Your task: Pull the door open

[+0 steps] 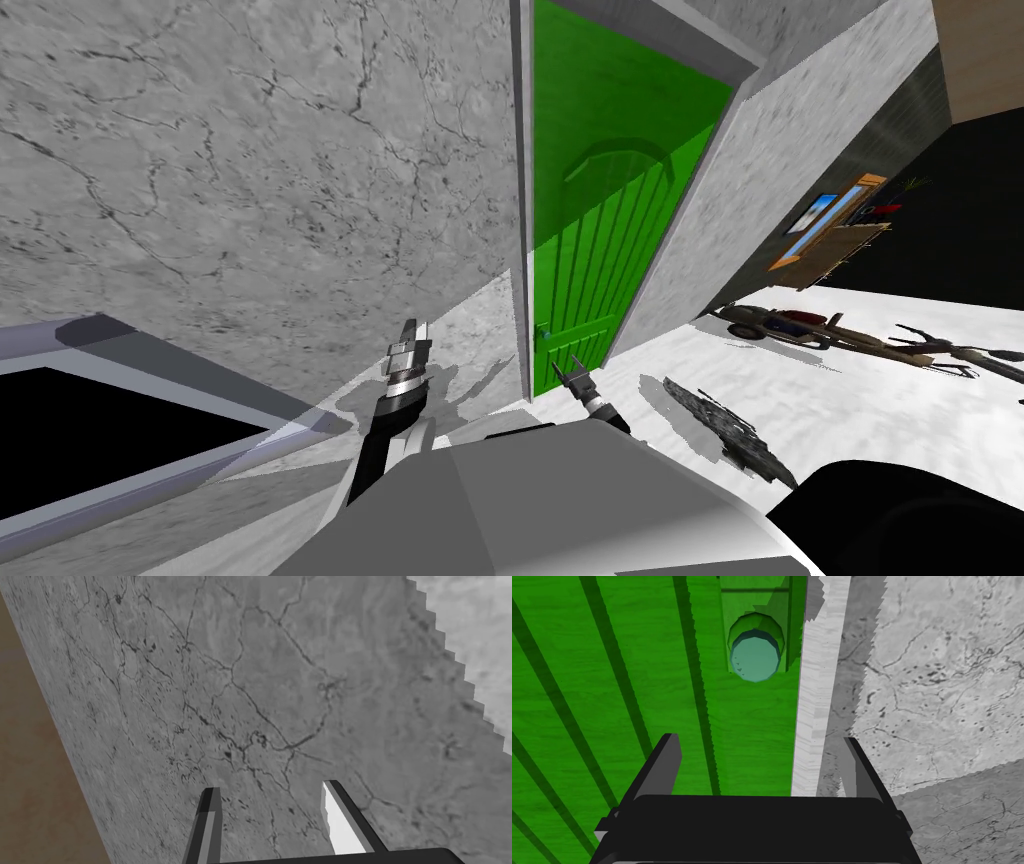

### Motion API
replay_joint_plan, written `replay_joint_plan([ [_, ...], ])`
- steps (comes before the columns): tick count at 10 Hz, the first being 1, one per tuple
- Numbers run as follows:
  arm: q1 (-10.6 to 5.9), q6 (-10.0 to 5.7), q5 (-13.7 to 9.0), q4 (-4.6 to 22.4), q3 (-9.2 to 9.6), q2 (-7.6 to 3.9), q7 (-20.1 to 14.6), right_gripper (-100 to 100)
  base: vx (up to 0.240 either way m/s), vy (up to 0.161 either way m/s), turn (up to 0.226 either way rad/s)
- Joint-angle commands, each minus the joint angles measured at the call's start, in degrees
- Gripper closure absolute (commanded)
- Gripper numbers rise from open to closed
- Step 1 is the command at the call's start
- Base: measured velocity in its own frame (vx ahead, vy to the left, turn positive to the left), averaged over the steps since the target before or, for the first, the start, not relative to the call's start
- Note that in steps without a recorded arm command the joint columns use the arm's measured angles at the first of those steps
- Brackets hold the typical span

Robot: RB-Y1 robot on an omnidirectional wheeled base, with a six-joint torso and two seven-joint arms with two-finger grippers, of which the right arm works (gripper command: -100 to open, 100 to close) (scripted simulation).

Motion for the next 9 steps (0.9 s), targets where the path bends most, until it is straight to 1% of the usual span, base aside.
replay_joint_plan([
  [1,-1.12,-0.41,-1.05,1.71,-1.79,-1.66,-0.40,-100,-0.061,0.141,0.133],
  [4,-2.75,-0.61,-2.32,3.83,-4.05,-3.49,-0.98,-100,-0.037,0.115,0.077],
  [5,-3.96,-0.75,-3.27,5.42,-5.73,-4.68,-1.42,-100,0.026,0.098,0.174],
  [8,-5.86,-0.98,-4.76,7.90,-8.36,-6.29,-2.10,-100,0.077,0.067,0.105],
  [9,-7.10,-1.12,-5.73,9.51,-10.07,-7.23,-2.54,-100,0.121,0.066,0.183],
])
